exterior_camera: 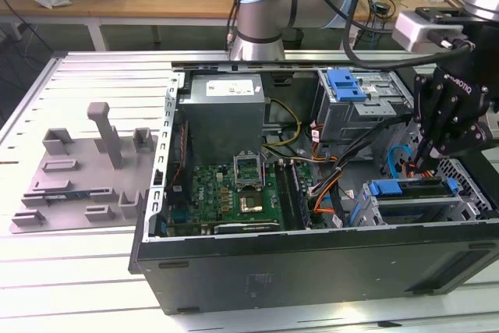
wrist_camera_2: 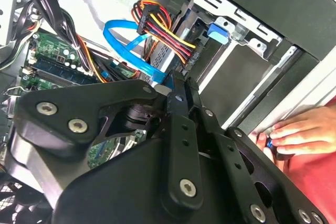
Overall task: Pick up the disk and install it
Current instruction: 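Insert the second disk wire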
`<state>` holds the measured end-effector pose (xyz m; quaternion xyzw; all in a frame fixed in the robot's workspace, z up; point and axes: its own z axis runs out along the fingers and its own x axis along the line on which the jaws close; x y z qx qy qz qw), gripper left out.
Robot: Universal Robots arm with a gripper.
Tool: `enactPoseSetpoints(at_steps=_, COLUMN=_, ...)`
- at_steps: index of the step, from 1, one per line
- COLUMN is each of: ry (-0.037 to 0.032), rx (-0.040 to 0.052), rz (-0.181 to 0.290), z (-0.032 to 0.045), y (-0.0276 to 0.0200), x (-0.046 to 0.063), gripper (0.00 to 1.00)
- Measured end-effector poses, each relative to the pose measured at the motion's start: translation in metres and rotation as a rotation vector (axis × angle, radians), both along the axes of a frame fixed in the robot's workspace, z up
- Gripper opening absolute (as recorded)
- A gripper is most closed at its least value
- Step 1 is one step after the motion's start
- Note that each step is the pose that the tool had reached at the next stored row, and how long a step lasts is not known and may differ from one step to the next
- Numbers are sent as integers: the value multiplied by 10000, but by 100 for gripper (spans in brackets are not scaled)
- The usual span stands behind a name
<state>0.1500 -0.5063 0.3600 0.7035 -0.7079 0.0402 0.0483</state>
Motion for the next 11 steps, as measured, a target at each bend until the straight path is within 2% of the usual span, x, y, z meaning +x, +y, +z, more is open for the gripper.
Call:
enactPoseSetpoints(at_steps=2, ry=0, rx=84, rz=-4, z=-7, y=-15, x=0, gripper=16)
enactPoseSetpoints(at_steps=5, ry=0, rx=289, rz=-11, z=-22, y=-53, x=0, gripper=16)
enactPoseSetpoints(at_steps=11, ry=0, rx=519, rz=-22, z=-41, y=-106, x=0, gripper=16)
